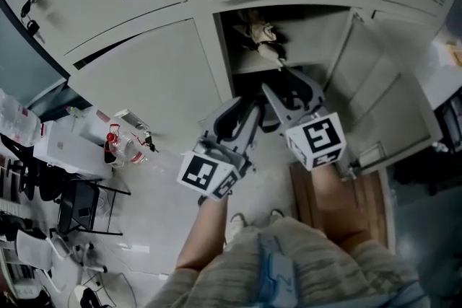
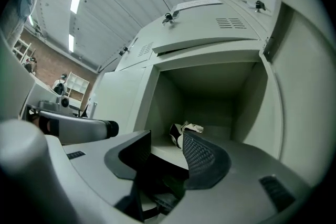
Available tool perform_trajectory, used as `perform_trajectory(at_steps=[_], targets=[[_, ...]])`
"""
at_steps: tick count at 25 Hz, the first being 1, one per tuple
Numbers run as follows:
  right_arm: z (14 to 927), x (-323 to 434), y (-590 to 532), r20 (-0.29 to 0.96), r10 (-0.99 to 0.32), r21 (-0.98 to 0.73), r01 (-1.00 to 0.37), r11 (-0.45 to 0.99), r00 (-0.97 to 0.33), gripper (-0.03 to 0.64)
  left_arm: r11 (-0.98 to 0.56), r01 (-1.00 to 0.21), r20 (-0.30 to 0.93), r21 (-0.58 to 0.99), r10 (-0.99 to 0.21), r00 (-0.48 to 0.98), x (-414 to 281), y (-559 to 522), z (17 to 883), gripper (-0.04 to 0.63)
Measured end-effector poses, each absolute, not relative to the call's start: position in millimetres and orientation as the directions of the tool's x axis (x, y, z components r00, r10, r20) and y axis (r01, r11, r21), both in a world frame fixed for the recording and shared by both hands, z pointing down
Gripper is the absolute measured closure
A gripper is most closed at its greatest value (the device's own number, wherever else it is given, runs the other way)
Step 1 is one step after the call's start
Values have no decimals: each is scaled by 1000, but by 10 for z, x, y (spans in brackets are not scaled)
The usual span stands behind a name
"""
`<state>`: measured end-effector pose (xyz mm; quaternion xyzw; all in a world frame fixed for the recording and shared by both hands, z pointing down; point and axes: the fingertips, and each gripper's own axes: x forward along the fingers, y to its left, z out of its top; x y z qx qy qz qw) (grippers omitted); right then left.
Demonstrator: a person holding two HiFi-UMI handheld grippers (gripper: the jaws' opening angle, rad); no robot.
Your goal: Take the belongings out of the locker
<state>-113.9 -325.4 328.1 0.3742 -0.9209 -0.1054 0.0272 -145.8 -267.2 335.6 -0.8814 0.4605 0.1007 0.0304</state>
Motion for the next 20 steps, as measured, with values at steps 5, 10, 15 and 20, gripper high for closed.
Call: perform_trajectory(at_steps=[5,10,15,20], targets=[[3275,-1182,-3568,-1,-754,251,-730,636,-657,430,-613,-788,-207,57,-779,592,-1495,-2728,3362,512],[3319,-1208,-3907,27,-802,288,-764,578,-597,430,-635,-769,-212,69,-763,611,-1536,-2757,3364,512],[3387,-1286,-4108,78,-819,311,-767,562,-568,430,-652,-756,-210,68,-750,628,-1553,-2774,3374,512],[3507,-1378,-4218,125,-839,380,-756,533,-529,430,-660,-748,-211,71,-743,635,-1584,-2772,3374,512]])
